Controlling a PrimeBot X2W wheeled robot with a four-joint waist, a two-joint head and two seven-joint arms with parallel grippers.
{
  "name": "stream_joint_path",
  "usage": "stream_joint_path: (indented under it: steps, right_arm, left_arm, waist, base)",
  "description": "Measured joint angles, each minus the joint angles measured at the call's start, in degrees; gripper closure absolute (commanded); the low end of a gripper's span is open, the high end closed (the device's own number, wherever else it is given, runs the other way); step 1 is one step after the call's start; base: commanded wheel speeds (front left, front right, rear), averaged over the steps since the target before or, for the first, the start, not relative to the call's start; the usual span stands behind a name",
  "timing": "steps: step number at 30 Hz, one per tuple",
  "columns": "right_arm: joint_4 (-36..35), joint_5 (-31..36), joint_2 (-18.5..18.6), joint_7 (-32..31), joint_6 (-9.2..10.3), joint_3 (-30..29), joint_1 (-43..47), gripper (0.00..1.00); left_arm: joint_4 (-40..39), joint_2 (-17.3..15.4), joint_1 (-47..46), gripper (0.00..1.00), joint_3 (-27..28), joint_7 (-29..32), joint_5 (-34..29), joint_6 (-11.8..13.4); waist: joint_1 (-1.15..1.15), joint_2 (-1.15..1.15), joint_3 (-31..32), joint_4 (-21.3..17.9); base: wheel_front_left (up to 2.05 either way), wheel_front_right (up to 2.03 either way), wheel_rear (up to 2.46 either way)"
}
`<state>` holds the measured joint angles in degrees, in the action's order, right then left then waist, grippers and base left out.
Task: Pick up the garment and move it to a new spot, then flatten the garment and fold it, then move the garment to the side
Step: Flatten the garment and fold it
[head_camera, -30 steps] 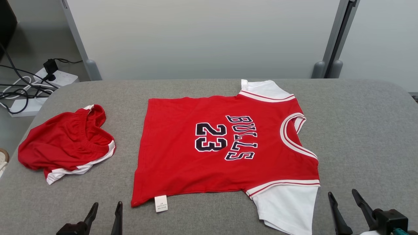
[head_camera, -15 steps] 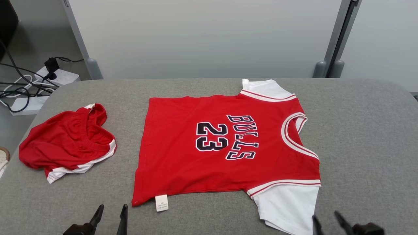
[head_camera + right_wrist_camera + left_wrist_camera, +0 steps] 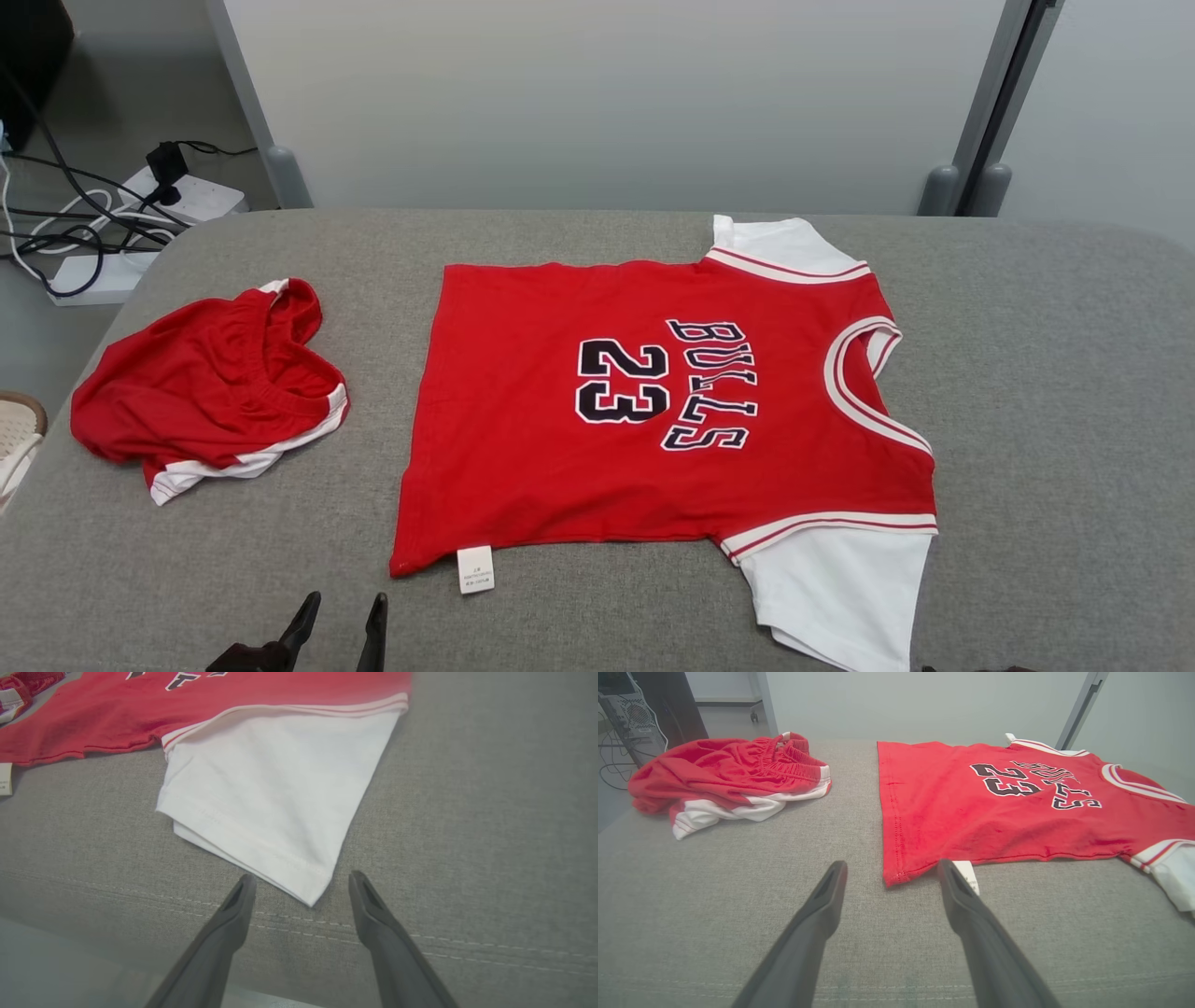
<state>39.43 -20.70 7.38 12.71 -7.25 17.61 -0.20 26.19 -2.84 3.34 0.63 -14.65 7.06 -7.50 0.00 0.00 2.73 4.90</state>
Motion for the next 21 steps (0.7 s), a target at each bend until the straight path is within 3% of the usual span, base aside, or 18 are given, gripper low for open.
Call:
stream_joint_path:
  steps: [10, 21]
  right_arm:
    - [7.4, -4.4, -1.2, 1.0, 0.00, 1.9, -4.0, 0.00]
    - [8.1, -10.7, -1.3, 1.9, 0.00, 2.8, -5.5, 0.00]
  left_arm:
    - [0.2, -0.5, 0.0, 0.00, -1.4, 0.0, 0.1, 0.0]
    - [0.2, -0.7, -0.2, 0.00, -1.6, 0.0, 0.1, 0.0]
  waist:
    - [0.00, 0.00, -1.3, 1.5]
    - [0.00, 0.00, -2.4, 1.8]
  base:
    - [0.00, 0.00, 0.00]
    - [0.00, 0.00, 0.00]
